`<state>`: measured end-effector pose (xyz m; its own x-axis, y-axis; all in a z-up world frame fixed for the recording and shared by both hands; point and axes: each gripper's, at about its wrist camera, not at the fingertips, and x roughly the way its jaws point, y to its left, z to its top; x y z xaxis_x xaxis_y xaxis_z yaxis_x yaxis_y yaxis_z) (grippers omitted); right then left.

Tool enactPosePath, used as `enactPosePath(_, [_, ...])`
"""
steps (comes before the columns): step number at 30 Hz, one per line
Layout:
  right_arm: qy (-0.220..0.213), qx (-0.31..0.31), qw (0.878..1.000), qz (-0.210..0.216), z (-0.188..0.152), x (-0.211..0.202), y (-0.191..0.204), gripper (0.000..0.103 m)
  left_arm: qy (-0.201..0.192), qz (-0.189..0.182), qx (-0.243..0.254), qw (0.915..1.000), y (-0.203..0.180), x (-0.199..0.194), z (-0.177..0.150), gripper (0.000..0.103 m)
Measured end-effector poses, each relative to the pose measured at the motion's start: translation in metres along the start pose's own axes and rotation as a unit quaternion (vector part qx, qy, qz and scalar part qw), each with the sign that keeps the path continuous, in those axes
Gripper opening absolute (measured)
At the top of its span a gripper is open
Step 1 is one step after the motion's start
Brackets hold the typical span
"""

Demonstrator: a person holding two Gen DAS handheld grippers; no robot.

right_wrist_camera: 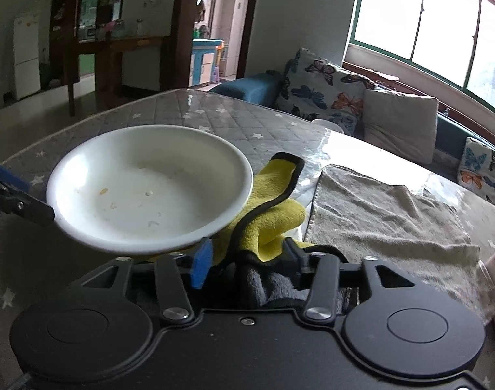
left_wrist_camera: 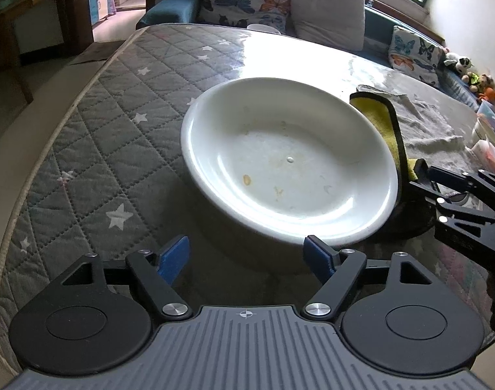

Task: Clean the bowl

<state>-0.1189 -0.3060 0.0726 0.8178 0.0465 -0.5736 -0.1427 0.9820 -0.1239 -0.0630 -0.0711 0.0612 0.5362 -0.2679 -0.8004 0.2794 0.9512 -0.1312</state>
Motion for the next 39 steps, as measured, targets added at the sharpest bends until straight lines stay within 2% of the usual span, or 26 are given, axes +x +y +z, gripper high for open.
enactPosePath(14, [0.003, 0.05, 0.999, -0.011, -0.013, -0.016, 0.004, 0.071, -0.006, 0.016, 0.007, 0.9998, -0.015, -0.004, -0.012, 0.081])
enactPosePath(20, [-0.004, 0.064, 0.998, -0.014, -0.016, -0.023, 0.005, 0.083, -0.005, 0.019, 0.002, 0.9998, -0.019, -0.005, -0.019, 0.082])
enactPosePath(26, [-0.008, 0.071, 0.997, -0.018, -0.02, -0.029, 0.009, 0.088, -0.009, 0.025, 0.003, 0.9996, -0.024, -0.007, -0.024, 0.082])
enactPosePath(31, [-0.013, 0.075, 0.997, -0.022, -0.023, -0.034, 0.014, 0.099, -0.015, 0.032, 0.005, 0.9994, -0.026, -0.009, -0.027, 0.083])
enactPosePath(39, [-0.02, 0.076, 0.997, -0.027, -0.024, -0.042, 0.019, 0.103, -0.014, 0.034, 0.007, 0.9993, -0.028, -0.01, -0.032, 0.083])
